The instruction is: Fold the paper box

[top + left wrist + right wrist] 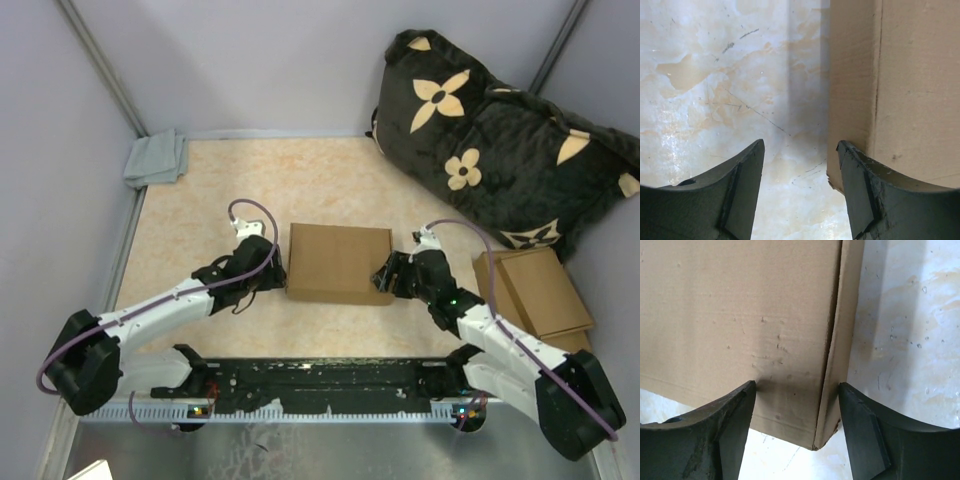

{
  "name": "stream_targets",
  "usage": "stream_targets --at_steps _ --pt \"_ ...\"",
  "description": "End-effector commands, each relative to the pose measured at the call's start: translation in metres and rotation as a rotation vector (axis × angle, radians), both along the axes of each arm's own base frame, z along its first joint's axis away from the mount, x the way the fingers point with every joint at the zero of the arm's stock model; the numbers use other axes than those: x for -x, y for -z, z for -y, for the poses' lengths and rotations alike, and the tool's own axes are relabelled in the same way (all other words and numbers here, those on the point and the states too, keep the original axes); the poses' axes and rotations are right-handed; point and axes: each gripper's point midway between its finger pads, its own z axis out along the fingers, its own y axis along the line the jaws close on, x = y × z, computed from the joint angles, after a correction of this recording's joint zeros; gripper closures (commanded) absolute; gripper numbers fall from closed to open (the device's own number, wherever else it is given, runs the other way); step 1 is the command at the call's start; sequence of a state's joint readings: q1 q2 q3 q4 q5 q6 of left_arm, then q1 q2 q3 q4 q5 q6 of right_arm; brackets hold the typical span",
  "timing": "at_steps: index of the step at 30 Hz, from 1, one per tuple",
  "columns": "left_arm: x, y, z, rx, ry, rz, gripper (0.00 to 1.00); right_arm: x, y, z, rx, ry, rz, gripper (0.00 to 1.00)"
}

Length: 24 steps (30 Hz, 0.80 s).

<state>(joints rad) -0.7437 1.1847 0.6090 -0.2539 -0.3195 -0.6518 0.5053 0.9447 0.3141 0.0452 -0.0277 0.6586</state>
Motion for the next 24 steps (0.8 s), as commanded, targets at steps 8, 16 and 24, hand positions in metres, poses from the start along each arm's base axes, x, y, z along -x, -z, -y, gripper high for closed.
stream_targets --at_steps 8,16,24 --pt "-0.001 -0.027 -0.012 -0.042 -0.092 -0.015 0.25 -0.003 -0.045 0.017 0.058 0.067 0.07 0.2" --pt "0.016 -0.057 -0.015 0.042 -0.058 0.003 0.25 -0.014 -0.092 0.029 0.123 0.121 0.106 0.01" --pt "0.016 -0.106 -0.023 0.024 0.05 0.156 0.03 -0.034 -0.117 0.033 0.237 0.127 0.052 0.01"
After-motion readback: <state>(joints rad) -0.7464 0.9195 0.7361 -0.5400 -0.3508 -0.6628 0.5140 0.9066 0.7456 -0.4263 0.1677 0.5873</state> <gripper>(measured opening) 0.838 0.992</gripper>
